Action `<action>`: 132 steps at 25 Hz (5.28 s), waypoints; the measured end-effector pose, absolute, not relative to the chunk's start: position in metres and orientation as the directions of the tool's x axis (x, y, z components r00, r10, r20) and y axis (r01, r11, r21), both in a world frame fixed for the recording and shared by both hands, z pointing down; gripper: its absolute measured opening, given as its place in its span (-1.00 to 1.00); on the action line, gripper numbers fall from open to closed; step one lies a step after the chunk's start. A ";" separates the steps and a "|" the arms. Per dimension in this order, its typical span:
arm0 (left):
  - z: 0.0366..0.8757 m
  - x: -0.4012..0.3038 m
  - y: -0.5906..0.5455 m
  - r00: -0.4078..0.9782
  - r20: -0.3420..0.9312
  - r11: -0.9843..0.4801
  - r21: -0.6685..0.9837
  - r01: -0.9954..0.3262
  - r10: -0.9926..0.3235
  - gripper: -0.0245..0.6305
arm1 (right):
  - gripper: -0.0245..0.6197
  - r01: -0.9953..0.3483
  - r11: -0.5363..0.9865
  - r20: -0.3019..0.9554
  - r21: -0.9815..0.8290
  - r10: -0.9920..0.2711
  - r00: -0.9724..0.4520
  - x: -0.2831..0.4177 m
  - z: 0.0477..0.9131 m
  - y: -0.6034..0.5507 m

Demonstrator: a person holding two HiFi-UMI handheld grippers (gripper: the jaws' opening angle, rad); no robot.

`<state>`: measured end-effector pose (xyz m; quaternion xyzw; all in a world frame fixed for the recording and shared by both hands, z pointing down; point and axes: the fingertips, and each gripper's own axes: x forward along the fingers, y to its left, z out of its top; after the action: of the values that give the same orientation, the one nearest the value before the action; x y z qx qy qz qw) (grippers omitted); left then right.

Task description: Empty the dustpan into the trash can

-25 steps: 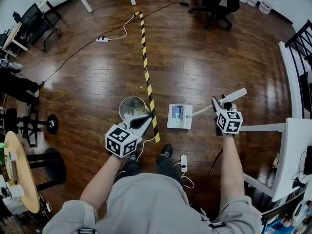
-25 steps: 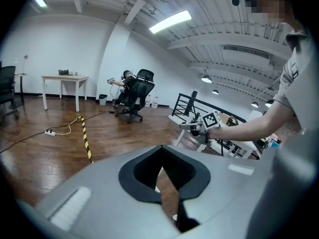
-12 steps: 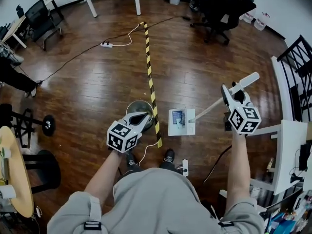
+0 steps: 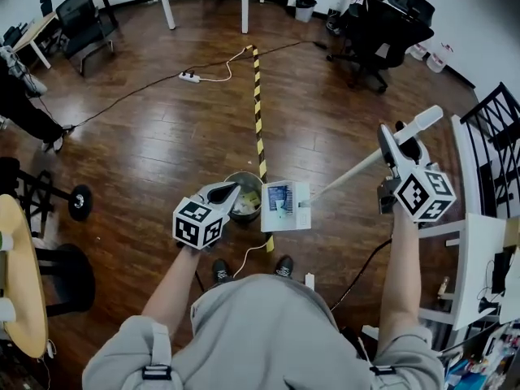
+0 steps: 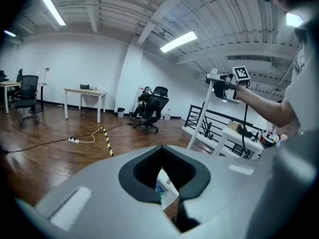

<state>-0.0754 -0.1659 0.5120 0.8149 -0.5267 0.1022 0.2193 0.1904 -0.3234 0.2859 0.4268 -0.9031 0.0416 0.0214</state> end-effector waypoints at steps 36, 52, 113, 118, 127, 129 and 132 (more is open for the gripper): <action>0.513 -0.273 -0.213 0.471 0.351 -0.365 0.328 -0.871 -0.809 -0.91 | -0.28 -0.716 0.669 0.236 0.196 -0.742 -0.628 -0.231 0.350 -0.402; 0.518 -0.331 -0.228 0.500 0.376 -0.381 0.349 -0.856 -0.780 -0.91 | -0.28 -0.671 0.688 0.324 0.275 -0.724 -0.609 -0.348 0.395 -0.428; 0.556 -0.004 -0.242 0.682 0.523 -0.581 0.375 -0.722 -0.511 -0.91 | -0.28 -0.996 0.057 0.364 -0.072 -0.928 -0.080 0.285 0.572 -0.373; 0.564 0.003 -0.243 0.685 0.527 -0.576 0.386 -0.720 -0.503 -0.91 | -0.28 -0.997 -0.002 0.446 -0.083 -0.894 -0.035 0.292 0.628 -0.346; 0.565 0.015 -0.254 0.741 0.523 -0.643 0.404 -0.651 -0.421 -0.91 | -0.28 -0.977 -0.170 0.544 -0.132 -0.836 0.073 0.326 0.658 -0.309; 0.561 0.021 -0.256 0.757 0.519 -0.668 0.402 -0.626 -0.397 -0.91 | -0.27 -0.966 -0.209 0.568 -0.151 -0.819 0.088 0.336 0.663 -0.297; 0.554 0.028 -0.257 0.775 0.512 -0.699 0.396 -0.596 -0.371 -0.91 | -0.21 -0.952 -0.251 0.579 -0.176 -0.809 0.106 0.347 0.665 -0.281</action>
<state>0.0276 -0.2570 0.5541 0.8993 -0.2687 0.2011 0.2802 0.3467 -0.2814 0.6651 0.7337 -0.5999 0.2950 0.1215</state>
